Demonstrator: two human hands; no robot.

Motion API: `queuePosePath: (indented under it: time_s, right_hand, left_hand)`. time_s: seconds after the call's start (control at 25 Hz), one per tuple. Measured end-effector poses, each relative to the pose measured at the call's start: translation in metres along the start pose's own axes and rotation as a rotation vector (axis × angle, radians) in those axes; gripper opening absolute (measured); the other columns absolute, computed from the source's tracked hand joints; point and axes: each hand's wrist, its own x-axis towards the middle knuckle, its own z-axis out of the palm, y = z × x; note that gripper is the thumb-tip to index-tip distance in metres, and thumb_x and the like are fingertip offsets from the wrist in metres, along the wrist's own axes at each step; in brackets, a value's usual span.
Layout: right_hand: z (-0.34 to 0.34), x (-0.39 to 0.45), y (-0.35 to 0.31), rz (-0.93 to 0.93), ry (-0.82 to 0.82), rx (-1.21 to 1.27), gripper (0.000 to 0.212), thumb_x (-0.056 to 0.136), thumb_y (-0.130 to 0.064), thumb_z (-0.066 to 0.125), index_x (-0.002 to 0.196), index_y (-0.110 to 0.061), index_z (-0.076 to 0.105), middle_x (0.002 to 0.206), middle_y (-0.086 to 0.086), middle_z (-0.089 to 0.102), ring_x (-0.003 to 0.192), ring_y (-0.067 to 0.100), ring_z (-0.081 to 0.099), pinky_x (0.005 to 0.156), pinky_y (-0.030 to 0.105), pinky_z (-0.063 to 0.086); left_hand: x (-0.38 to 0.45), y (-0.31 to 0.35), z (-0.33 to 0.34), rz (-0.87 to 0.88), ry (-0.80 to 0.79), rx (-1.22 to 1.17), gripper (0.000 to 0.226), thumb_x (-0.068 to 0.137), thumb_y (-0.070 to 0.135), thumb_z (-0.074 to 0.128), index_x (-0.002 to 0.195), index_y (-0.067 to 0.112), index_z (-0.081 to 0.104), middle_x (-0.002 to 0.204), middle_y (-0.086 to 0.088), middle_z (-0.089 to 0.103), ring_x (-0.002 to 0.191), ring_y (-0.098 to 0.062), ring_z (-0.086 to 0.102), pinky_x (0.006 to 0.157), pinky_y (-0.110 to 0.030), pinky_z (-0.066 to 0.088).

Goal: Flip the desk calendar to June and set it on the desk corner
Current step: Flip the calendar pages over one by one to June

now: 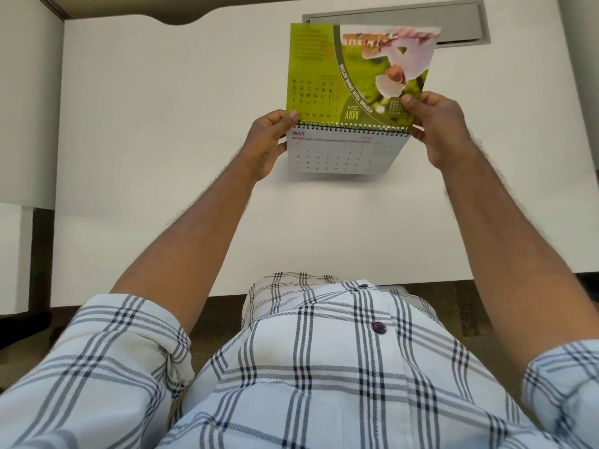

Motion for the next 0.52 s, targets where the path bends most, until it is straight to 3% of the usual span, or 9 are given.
queuePosePath:
  time_s: [0.2,0.32,0.4,0.52]
  right_hand:
    - [0.002,-0.004,-0.01,-0.109,-0.042,0.068,0.004,0.092,-0.021,0.071,0.089,-0.021,0.068,0.091,-0.005,0.077,0.086,0.01,0.069,0.078,0.024,0.054]
    - [-0.002,-0.007,-0.01,-0.148,-0.078,0.03,0.005,0.092,-0.023,0.071,0.089,-0.022,0.067,0.096,-0.005,0.075,0.091,0.009,0.067,0.087,0.026,0.05]
    - [-0.006,-0.009,-0.005,-0.18,-0.108,0.044,0.005,0.091,-0.018,0.071,0.091,-0.021,0.067,0.098,-0.002,0.075,0.093,0.012,0.065,0.092,0.031,0.048]
    - [-0.011,-0.014,0.003,-0.243,-0.144,0.022,0.013,0.086,-0.008,0.067,0.088,-0.02,0.073,0.099,-0.007,0.076,0.088,0.011,0.066,0.084,0.022,0.049]
  left_hand:
    - [0.002,0.007,0.008,0.048,0.079,0.001,0.018,0.103,0.025,0.064,0.094,0.01,0.071,0.088,-0.002,0.079,0.084,-0.013,0.072,0.09,-0.039,0.059]
    - [0.0,0.012,0.015,0.012,0.123,-0.027,0.038,0.106,0.042,0.053,0.105,0.011,0.075,0.09,0.001,0.081,0.093,-0.015,0.072,0.097,-0.043,0.06]
    - [0.0,0.015,0.018,-0.031,0.168,-0.078,0.054,0.108,0.053,0.041,0.09,0.015,0.075,0.083,0.002,0.079,0.094,-0.017,0.07,0.101,-0.044,0.058]
    - [0.005,0.014,0.012,-0.061,0.149,-0.095,0.066,0.105,0.064,0.035,0.082,0.015,0.074,0.089,-0.004,0.077,0.098,-0.022,0.068,0.107,-0.047,0.056]
